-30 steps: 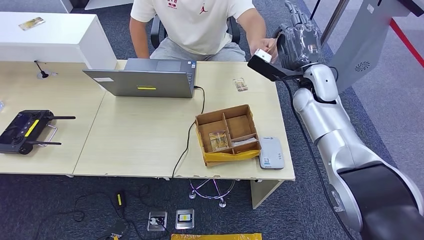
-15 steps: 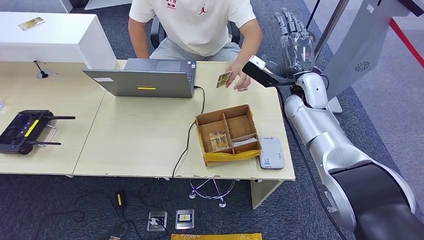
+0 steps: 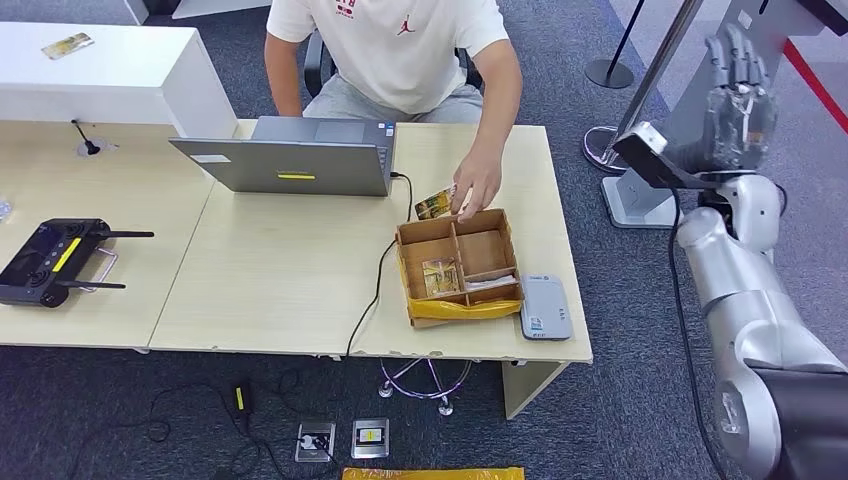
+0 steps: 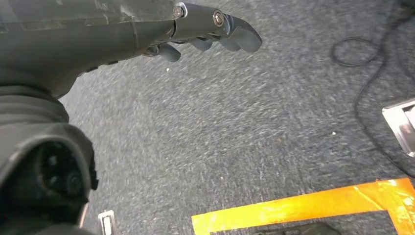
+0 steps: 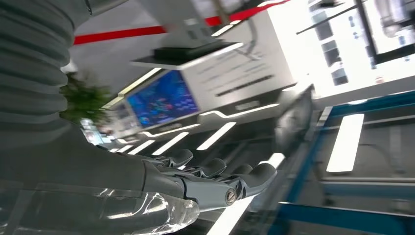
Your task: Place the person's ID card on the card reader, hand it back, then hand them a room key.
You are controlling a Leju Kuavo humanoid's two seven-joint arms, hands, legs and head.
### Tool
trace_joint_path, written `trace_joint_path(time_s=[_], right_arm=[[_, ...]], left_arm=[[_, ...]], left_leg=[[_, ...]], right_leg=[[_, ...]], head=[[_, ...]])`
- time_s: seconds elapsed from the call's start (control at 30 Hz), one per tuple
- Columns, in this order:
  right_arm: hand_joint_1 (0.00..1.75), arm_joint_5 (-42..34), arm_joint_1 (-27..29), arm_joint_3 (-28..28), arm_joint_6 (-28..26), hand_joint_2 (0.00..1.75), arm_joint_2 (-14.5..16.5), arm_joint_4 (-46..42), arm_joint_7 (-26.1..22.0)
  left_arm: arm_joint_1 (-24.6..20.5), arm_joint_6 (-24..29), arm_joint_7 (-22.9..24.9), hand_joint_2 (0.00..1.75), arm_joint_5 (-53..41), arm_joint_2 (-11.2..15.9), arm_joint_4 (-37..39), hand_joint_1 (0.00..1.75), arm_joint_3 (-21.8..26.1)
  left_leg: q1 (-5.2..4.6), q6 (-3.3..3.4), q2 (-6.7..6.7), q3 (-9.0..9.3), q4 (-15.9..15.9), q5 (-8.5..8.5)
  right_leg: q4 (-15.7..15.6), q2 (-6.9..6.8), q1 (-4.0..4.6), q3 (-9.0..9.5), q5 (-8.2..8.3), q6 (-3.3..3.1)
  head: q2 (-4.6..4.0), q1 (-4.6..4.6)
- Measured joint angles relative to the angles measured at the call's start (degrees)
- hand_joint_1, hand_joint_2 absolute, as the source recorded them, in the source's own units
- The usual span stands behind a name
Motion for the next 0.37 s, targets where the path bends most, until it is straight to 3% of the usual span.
trace_joint_path(time_s=[0.17, 0.37], right_arm=[[0.0, -5.3, 10.2, -12.8, 0.0, 1.75, -6.0, 1.6, 2.9], [0.0, -3.2, 25.7, -28.7, 0.0, 1.75, -7.3, 5.6, 10.4]], left_arm=[[1.2, 0.8, 0.4, 0.0, 1.5, -0.1, 0.1, 0.0, 0.9], [1.2, 1.2, 1.7, 0.0, 2.6, -0.5, 0.1, 0.0, 1.9]], left_leg=[[0.05, 0.1, 0.04, 0.0, 0.0, -0.17], [0.09, 0.09, 0.05, -0.06, 0.0, -0.31]], right_leg=[[-0.1, 0.0, 0.05, 0.08, -0.05, 0.03], [-0.2, -0.02, 0.1, 0.06, -0.13, 0.04]], head=[[0.0, 0.0], [0.0, 0.0]])
